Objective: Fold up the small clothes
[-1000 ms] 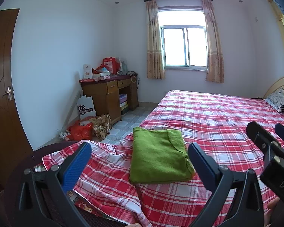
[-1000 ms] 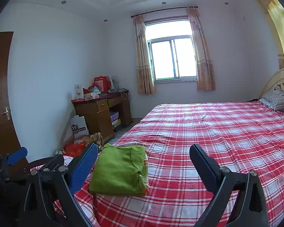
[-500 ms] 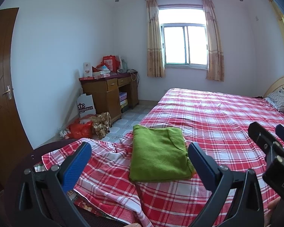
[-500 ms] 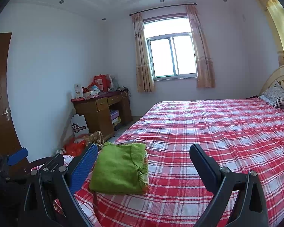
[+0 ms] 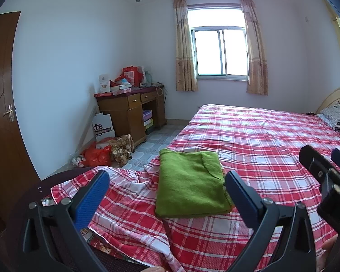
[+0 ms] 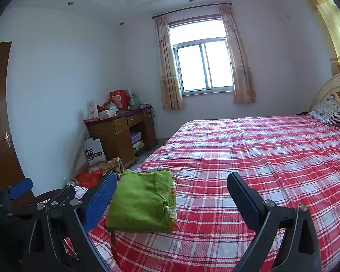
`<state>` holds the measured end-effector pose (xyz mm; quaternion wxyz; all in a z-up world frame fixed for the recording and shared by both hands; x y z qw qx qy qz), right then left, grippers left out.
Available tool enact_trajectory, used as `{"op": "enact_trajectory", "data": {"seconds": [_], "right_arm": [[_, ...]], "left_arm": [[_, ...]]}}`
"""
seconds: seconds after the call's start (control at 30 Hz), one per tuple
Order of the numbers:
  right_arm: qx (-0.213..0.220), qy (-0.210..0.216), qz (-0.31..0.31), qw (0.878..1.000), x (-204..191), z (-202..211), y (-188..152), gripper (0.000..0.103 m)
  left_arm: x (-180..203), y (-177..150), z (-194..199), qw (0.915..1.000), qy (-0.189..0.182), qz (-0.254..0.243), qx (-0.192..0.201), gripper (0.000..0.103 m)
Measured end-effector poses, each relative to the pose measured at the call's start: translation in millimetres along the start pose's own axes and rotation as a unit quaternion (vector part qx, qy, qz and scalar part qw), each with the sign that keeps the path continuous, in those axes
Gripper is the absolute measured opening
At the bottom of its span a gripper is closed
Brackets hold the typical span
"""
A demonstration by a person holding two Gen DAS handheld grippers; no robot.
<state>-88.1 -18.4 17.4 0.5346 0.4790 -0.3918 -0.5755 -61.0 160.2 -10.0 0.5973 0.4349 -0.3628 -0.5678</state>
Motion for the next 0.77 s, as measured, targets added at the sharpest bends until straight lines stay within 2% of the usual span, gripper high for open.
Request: {"op": "enact_trajectory", "data": {"seconds": [0.23, 0.4, 0.6, 0.77], "right_arm": [[-0.001, -0.001, -0.001, 1.000, 1, 0, 0, 0.098], [-0.004, 0.000, -0.003, 1.000, 1, 0, -2, 0.098], [-0.009, 0.001, -0.003, 1.000, 2, -1, -3, 0.098], [-0.013, 0.000, -0.004, 1.000, 3, -3, -4, 0.098]], "left_arm": [[0, 0, -1, 1.0000, 0.007, -0.002, 0.000, 0.103], [-6, -4, -9, 0.9997, 0.011, 0.009, -0.017, 0.103], [-4, -10, -16, 0.9994, -0.012, 0.012, -0.030, 0.103], [-7, -12, -21, 0.9994, 0.003, 0.007, -0.034, 0.103]]}}
Point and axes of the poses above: each gripper's, at about its wrist camera, not at the fingertips, and z roughly against the way its jaws point, x to its right, y to its top, the point moved 8 cm from there along -z, roughly the way its jaws point, and after that the axes turned 1 degree about -z, right-handed, at the moved point
